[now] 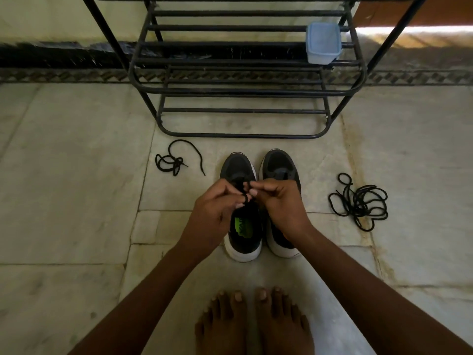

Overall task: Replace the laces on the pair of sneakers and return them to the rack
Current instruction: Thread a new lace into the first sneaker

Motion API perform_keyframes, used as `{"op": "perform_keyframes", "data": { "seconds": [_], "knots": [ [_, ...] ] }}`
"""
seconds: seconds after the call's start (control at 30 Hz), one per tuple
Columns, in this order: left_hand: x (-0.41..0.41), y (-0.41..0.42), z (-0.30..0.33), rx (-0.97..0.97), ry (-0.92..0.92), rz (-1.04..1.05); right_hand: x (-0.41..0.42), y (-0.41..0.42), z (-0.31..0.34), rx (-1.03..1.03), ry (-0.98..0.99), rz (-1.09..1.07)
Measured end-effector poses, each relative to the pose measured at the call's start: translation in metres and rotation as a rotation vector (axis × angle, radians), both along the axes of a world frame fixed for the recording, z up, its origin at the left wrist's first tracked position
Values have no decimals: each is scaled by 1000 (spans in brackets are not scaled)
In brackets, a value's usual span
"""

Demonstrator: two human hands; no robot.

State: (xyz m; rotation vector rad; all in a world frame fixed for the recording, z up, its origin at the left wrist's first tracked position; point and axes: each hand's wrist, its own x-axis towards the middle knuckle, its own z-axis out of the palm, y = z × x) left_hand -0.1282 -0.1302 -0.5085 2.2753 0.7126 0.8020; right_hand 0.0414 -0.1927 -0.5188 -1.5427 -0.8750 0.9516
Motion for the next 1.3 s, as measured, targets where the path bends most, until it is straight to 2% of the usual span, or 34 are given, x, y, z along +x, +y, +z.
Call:
{"op": "perform_keyframes", "data": {
  "seconds": [0.17,0.33,0.43,0.63,0.77,0.87,0.97,1.1,1.2,1.3],
  "knots": [
    [3,-1,-2,-6,35,32,-2,-6,-3,23,-242,68],
    [4,0,-4,-152,2,191,-4,-10,-5,34,-278,105],
    [4,0,-4,-150,9,210,0,-12,-1,72,-293,184],
    [7,-1,-2,-90,2,224,3,-12,6,83,-276,170],
    [2,1,-4,-123,-47,240,3,-11,4,73,-390,132],
    [-6,8,-5,-100,-7,295,10,-15,4,48,-478,120],
    [-12,18,-7,-80,91,293,18,-21,8,41,-477,166],
    [-9,21,-2,-398,62,425,23,-27,11,53,-474,270],
    [-1,21,8,-690,-67,488,22,-25,17,143,-562,424],
    [9,22,19,-973,-226,442,16,-20,25,217,-635,564]
  ]
}}
